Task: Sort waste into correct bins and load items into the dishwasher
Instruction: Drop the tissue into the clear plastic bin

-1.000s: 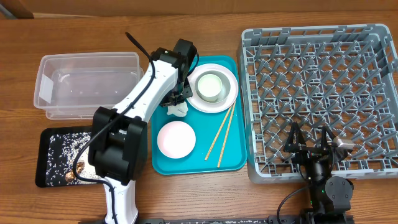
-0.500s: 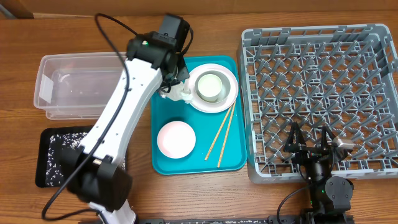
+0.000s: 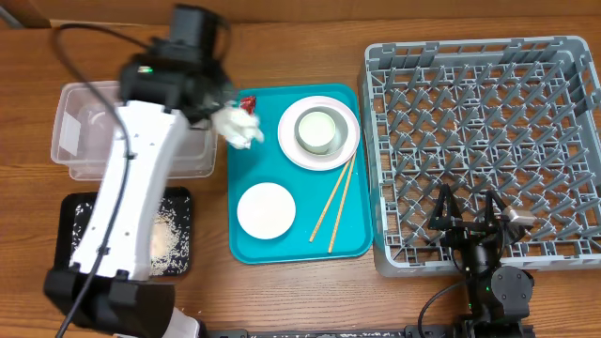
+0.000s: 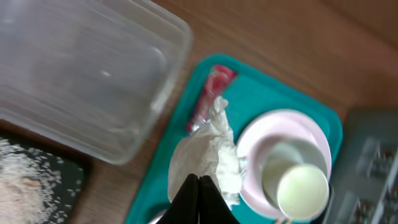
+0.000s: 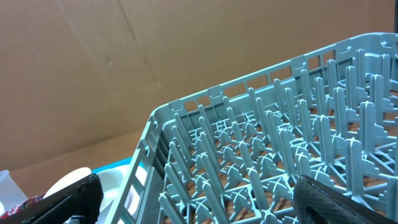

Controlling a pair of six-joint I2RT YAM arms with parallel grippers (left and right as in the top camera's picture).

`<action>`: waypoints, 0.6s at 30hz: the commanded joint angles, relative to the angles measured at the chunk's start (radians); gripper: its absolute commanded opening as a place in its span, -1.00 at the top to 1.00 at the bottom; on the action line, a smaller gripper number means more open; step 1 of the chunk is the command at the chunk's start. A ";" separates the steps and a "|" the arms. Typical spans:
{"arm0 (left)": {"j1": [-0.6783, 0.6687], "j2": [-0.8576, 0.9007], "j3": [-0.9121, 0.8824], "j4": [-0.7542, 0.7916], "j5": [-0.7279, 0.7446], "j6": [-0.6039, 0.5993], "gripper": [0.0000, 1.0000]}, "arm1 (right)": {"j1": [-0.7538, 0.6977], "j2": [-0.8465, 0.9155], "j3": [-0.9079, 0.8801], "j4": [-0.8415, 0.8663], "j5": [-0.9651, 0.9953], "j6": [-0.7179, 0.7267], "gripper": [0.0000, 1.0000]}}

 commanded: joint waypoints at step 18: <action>0.367 0.026 0.016 0.062 -0.016 -0.037 -0.33 | -0.003 -0.011 -0.011 0.006 0.000 -0.002 -1.00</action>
